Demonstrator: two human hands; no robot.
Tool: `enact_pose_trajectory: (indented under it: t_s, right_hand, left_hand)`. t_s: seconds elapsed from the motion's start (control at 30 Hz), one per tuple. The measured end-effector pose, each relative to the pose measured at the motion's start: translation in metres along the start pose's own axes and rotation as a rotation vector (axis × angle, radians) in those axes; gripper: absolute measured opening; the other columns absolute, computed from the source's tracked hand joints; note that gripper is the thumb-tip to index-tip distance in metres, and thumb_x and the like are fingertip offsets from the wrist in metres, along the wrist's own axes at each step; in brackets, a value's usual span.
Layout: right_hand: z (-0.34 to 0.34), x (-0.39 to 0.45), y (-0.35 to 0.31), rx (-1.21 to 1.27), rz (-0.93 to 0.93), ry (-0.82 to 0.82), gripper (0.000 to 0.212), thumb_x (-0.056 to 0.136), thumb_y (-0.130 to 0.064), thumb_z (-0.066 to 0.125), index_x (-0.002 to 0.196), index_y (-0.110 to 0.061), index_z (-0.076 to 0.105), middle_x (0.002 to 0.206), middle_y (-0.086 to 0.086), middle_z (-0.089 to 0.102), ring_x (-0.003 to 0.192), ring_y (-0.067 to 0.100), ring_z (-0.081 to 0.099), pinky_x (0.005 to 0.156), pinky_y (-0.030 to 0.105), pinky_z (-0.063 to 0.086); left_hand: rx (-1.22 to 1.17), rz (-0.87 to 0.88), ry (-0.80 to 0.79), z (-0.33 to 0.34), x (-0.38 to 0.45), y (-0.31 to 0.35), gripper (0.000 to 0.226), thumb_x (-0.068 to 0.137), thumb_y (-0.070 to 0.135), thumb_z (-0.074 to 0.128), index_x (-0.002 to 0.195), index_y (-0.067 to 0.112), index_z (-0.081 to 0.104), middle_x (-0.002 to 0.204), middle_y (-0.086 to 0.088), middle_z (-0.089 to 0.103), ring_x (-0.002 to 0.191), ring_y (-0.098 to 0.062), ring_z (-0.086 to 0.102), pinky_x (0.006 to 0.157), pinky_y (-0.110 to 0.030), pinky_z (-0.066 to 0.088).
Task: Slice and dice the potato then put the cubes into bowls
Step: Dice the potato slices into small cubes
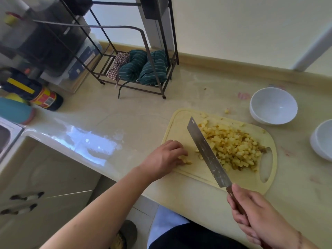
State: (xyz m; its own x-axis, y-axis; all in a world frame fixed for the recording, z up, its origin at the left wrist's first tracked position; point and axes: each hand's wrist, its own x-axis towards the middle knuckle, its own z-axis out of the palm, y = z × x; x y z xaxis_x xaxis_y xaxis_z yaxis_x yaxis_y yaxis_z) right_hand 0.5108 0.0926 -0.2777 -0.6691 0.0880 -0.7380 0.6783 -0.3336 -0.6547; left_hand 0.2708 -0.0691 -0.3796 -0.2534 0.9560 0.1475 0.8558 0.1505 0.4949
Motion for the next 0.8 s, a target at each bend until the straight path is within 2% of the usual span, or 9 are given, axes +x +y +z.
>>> enact_pose_trajectory:
  t_s: [0.07,0.17,0.27,0.37,0.5,0.63,0.7,0.8]
  right_hand:
    - [0.000,0.001,0.000,-0.013,0.010,0.003,0.061,0.067,-0.078,0.051,0.065,-0.017,0.047,0.059,0.011,0.032,0.038,0.014,0.022,0.040,0.020,0.025]
    - [-0.001,0.001,-0.001,-0.023,0.021,0.009,0.062,0.064,-0.079,0.051,0.064,-0.018,0.048,0.059,0.011,0.032,0.039,0.014,0.022,0.040,0.020,0.025]
    - [-0.002,-0.001,-0.003,-0.024,0.023,0.021,0.061,0.066,-0.078,0.051,0.065,-0.017,0.048,0.058,0.010,0.032,0.039,0.013,0.022,0.039,0.019,0.025]
    - [-0.004,-0.001,-0.002,-0.016,0.033,0.034,0.064,0.080,-0.074,0.046,0.071,-0.011,0.046,0.059,0.011,0.031,0.039,0.014,0.022,0.040,0.020,0.024]
    - [-0.006,-0.002,0.000,-0.010,0.030,0.027,0.054,0.081,-0.063,0.045,0.071,-0.010,0.045,0.059,0.011,0.032,0.039,0.014,0.022,0.040,0.020,0.024]
    - [-0.006,-0.002,0.002,-0.019,0.023,0.030,0.062,0.080,-0.075,0.043,0.067,-0.015,0.047,0.059,0.011,0.032,0.039,0.014,0.022,0.041,0.021,0.024]
    - [-0.006,-0.002,0.002,-0.026,0.017,0.027,0.062,0.071,-0.079,0.047,0.065,-0.017,0.048,0.059,0.010,0.033,0.039,0.014,0.022,0.040,0.020,0.025]
    - [-0.007,-0.001,0.002,-0.033,0.006,0.020,0.061,0.065,-0.079,0.049,0.065,-0.018,0.048,0.059,0.010,0.033,0.038,0.014,0.024,0.039,0.018,0.027]
  left_hand:
    - [-0.010,0.009,0.020,-0.001,0.000,-0.001,0.017,0.089,0.018,0.069,0.100,0.005,0.074,0.097,-0.010,0.067,0.085,-0.026,0.060,0.072,-0.034,0.053]
    - [0.049,0.012,0.043,-0.002,0.003,-0.002,0.022,0.080,0.015,0.084,0.100,0.011,0.076,0.092,-0.003,0.072,0.085,-0.023,0.061,0.074,-0.034,0.049]
    - [0.045,0.011,0.055,-0.010,0.010,-0.001,0.014,0.082,0.022,0.080,0.094,0.014,0.077,0.082,0.001,0.072,0.082,-0.020,0.061,0.074,-0.031,0.047]
    - [-0.053,0.006,-0.016,-0.015,0.020,0.000,0.006,0.081,0.008,0.077,0.087,0.009,0.077,0.080,-0.002,0.072,0.077,-0.021,0.062,0.069,-0.030,0.050]
    - [-0.062,0.000,-0.034,-0.013,0.024,-0.002,0.018,0.078,-0.006,0.078,0.090,0.007,0.078,0.084,-0.005,0.073,0.080,-0.022,0.063,0.073,-0.026,0.049]
    - [-0.039,-0.034,0.039,-0.010,0.026,-0.001,0.015,0.078,0.003,0.080,0.091,0.010,0.079,0.081,-0.001,0.074,0.079,-0.023,0.066,0.077,-0.031,0.050]
    - [-0.047,-0.032,0.059,-0.008,0.028,0.001,0.015,0.079,0.008,0.079,0.094,0.009,0.079,0.082,-0.002,0.074,0.079,-0.024,0.067,0.077,-0.034,0.051]
    - [-0.027,-0.011,0.106,-0.009,0.025,0.000,0.014,0.086,0.012,0.077,0.100,0.007,0.074,0.097,-0.008,0.072,0.087,-0.027,0.067,0.078,-0.038,0.053]
